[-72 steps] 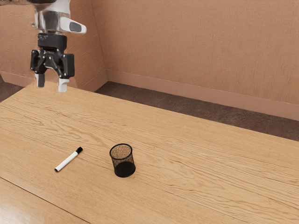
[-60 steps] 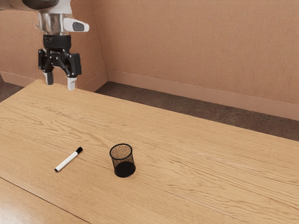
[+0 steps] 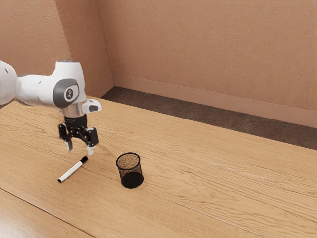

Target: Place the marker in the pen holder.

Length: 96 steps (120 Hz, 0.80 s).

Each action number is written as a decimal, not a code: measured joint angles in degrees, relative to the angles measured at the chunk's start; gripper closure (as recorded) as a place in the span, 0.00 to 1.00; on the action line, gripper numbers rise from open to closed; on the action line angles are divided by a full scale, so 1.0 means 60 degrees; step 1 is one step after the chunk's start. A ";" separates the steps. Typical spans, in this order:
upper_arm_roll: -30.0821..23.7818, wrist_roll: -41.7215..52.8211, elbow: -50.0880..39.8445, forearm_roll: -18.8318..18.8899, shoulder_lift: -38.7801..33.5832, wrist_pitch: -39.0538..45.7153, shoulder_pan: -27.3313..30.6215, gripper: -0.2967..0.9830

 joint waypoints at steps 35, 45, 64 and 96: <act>0.0021 0.1185 -0.0410 0.0036 0.1000 0.2555 0.0151 0.34; 0.0020 0.1542 -0.0595 0.0082 0.1071 0.3041 0.0277 0.38; 0.0025 0.2108 -0.0653 0.0118 0.1207 0.3605 0.0419 0.50; 0.0020 0.2779 -0.1121 0.0124 0.1157 0.4472 0.0548 0.62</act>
